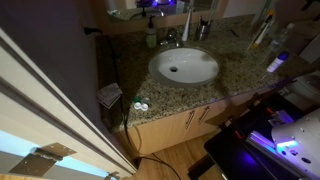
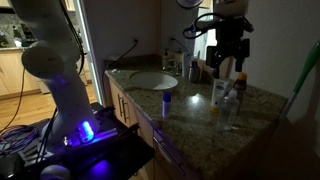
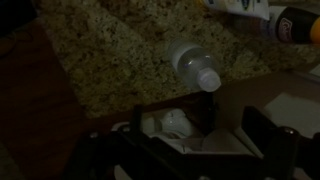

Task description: Pick the clear bottle on the left and put it near the sink

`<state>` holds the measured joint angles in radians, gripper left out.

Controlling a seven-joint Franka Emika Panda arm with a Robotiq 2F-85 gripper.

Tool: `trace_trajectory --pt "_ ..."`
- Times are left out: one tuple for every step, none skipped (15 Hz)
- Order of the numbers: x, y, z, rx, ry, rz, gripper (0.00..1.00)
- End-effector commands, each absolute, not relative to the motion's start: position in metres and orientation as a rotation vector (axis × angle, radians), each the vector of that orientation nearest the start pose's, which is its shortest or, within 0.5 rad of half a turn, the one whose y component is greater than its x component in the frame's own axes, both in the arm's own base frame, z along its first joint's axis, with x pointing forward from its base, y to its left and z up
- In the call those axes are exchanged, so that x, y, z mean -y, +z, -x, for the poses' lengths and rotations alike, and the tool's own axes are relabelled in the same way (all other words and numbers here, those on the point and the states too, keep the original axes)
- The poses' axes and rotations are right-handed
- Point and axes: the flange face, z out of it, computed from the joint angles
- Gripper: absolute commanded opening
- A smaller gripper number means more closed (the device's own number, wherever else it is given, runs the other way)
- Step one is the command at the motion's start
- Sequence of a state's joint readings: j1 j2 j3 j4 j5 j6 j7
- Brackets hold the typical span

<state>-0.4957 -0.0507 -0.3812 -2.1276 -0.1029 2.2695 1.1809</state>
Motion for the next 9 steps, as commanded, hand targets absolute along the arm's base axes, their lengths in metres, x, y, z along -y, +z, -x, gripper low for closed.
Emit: trace_trajectory --pt "0.442 0.419 -0.367 -2.715 -0.313 1.556 1.0" --pt "0.444 0.411 -0.371 -2.722 -0.301 1.521 1.0" --pt "0.445 0.403 -0.375 -2.72 -0.261 1.488 1.0" --pt "0.446 0.397 -0.38 -2.718 -0.237 1.461 1.0" --pt "0.448 0.392 -0.385 -2.719 -0.216 1.431 1.0" --pt "0.451 0.386 -0.389 -2.725 -0.202 1.406 1.0" --pt "0.453 0.385 -0.39 -2.762 -0.127 1.374 1.0" --pt "0.444 0.389 -0.383 -2.727 -0.19 1.429 1.0" --pt "0.447 0.385 -0.385 -2.743 -0.168 1.413 1.0"
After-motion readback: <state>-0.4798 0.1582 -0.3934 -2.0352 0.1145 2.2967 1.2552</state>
